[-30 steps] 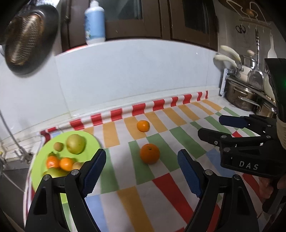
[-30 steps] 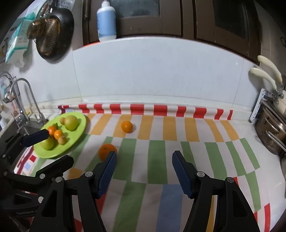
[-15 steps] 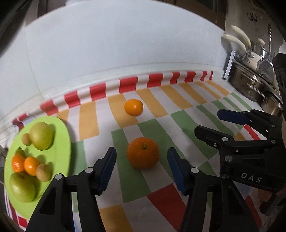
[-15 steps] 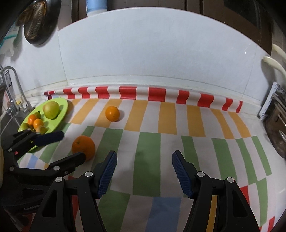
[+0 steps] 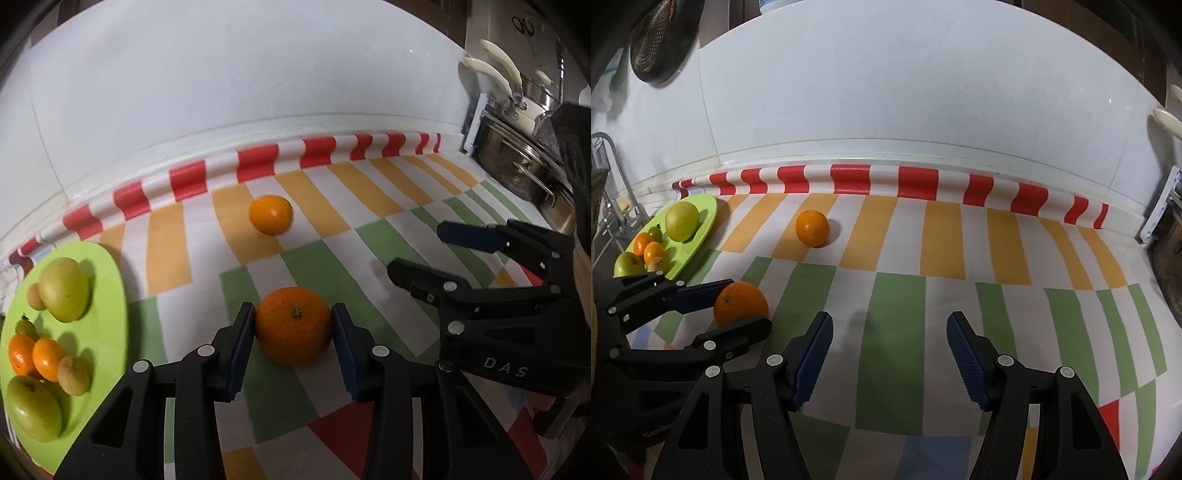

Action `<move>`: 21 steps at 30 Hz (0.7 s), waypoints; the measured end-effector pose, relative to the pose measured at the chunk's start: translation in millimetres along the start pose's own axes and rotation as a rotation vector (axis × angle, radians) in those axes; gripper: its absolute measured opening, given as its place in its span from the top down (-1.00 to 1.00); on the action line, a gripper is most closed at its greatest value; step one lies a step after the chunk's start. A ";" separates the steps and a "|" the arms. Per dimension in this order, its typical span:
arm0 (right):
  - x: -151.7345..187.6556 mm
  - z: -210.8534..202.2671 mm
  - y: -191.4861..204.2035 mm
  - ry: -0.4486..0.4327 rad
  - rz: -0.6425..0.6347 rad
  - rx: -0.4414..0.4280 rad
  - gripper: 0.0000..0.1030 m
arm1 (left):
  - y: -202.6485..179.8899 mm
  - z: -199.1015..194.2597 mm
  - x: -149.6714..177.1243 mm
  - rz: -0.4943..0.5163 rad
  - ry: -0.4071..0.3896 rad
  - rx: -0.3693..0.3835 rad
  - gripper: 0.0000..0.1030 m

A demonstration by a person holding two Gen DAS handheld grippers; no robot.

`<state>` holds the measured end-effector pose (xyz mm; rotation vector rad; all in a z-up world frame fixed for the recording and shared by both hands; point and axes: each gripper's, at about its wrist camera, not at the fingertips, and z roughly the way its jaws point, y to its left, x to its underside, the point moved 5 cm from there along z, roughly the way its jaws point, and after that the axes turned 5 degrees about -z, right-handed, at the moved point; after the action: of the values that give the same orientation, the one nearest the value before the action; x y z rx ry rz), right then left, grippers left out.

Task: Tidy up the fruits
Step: 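Move both open tools back toward the last orange and tangerine, then grasp the large orange with the left tool while the right tool grasps the tangerine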

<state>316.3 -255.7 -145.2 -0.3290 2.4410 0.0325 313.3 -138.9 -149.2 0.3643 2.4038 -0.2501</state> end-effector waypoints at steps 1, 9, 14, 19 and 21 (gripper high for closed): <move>-0.7 1.7 1.2 0.002 0.000 -0.003 -0.26 | 2.4 -1.5 -1.9 0.000 -0.008 -0.008 0.20; -20.3 12.1 12.9 -0.019 -0.010 -0.027 -0.26 | 28.6 -6.9 -24.4 -0.008 -0.042 -0.048 0.20; -38.8 23.1 24.5 -0.037 -0.042 -0.055 -0.26 | 44.5 -7.6 -38.8 -0.049 -0.049 -0.057 0.20; -54.8 40.9 33.6 -0.028 -0.071 -0.071 -0.26 | 55.4 -6.1 -44.1 -0.061 -0.050 -0.067 0.20; -60.4 49.2 36.0 -0.023 -0.079 -0.069 -0.26 | 58.6 -6.3 -44.6 -0.060 -0.054 -0.072 0.20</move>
<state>383.1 -201.9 -147.9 -0.4537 2.4062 0.0861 361.0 -90.6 -120.0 0.2497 2.3662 -0.1975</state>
